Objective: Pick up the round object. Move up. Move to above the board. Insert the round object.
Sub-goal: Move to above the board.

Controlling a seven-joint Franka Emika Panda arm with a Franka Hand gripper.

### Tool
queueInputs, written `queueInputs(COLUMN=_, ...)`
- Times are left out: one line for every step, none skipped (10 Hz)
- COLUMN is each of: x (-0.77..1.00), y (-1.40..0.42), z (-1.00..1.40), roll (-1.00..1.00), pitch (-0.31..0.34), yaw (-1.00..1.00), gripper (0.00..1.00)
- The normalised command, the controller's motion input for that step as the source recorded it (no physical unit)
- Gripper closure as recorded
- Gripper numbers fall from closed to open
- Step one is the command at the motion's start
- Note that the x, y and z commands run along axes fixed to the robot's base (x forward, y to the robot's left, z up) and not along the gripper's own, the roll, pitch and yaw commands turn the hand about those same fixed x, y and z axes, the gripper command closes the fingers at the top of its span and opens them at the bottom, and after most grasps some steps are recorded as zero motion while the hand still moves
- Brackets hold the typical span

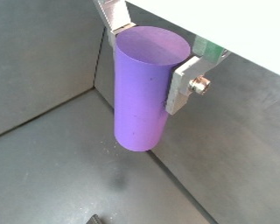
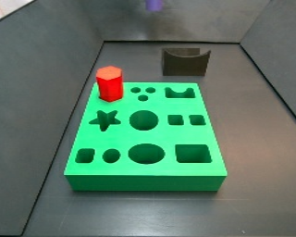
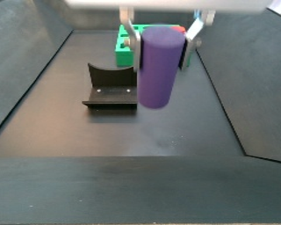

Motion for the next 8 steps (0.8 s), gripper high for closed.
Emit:
queueInputs(x=0.03, y=-0.01, z=1.0, roll=0.03, pitch=0.11, yaw=0.0, gripper=1.0)
queueInputs(x=0.03, y=-0.01, z=1.0, roll=0.03, pitch=0.112, yaw=0.01, gripper=1.0)
queueInputs(x=0.02, y=-0.01, z=0.94, roll=0.04, pitch=0.113, yaw=0.02, gripper=1.0)
queueInputs(x=0.02, y=0.0, z=0.84, roll=0.05, pitch=0.111, yaw=0.02, gripper=1.0)
queueInputs(x=0.01, y=-0.01, z=0.64, roll=0.04, pitch=0.104, yaw=0.02, gripper=1.0)
queueInputs(x=0.01, y=0.0, z=0.44, roll=0.04, pitch=0.105, yaw=0.02, gripper=1.0)
queueInputs(x=0.01, y=0.0, z=0.28, roll=0.04, pitch=0.107, yaw=0.03, gripper=1.0)
queueInputs(x=-0.05, y=-1.0, z=0.11, roll=0.04, pitch=0.461, yaw=-0.54, gripper=1.0)
